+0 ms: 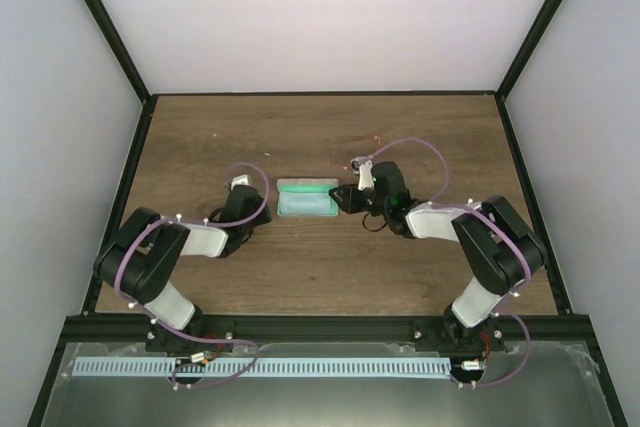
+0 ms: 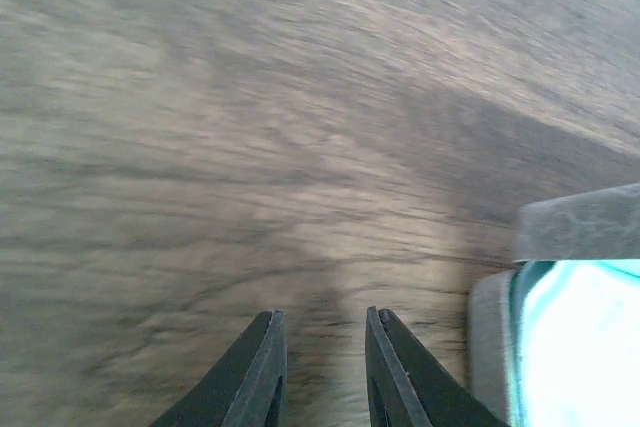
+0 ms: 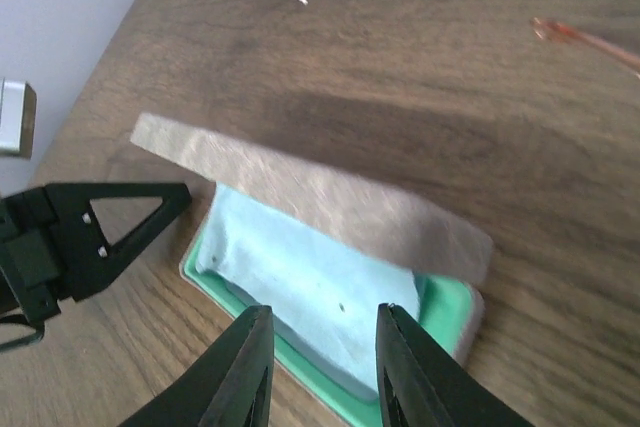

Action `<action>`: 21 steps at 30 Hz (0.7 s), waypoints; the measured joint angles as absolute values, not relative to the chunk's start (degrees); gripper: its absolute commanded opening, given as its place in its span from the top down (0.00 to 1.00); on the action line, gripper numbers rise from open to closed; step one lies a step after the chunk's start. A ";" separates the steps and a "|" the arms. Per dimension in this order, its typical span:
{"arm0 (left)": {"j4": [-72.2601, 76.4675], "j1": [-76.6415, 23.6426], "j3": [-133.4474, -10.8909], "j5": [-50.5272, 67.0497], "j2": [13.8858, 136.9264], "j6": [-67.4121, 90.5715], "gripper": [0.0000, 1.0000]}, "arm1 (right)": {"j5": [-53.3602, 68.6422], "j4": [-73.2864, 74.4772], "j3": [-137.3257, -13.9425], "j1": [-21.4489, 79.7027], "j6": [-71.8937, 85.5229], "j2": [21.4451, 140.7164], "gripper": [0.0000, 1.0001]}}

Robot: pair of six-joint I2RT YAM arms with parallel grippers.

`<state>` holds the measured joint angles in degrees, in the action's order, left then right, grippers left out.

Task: Organize the sunglasses
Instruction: Move the sunglasses case to the center of the board.

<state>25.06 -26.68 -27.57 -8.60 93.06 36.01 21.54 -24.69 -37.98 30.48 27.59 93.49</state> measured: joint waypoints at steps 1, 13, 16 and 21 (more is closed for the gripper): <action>24.32 -26.68 -26.96 -9.56 92.14 36.25 0.75 | 21.61 -24.45 -38.96 30.92 27.42 93.95 0.72; 20.91 -26.65 -22.35 -18.24 85.36 38.63 0.75 | 25.93 -25.41 -49.74 38.33 26.83 106.61 0.79; 21.78 -26.65 -21.08 -18.13 85.43 38.57 0.74 | 24.97 -25.67 -48.84 38.59 27.00 106.45 0.78; 23.57 -26.65 -19.42 -18.61 84.71 39.55 0.73 | 18.81 -25.26 -44.80 38.39 26.50 97.12 0.68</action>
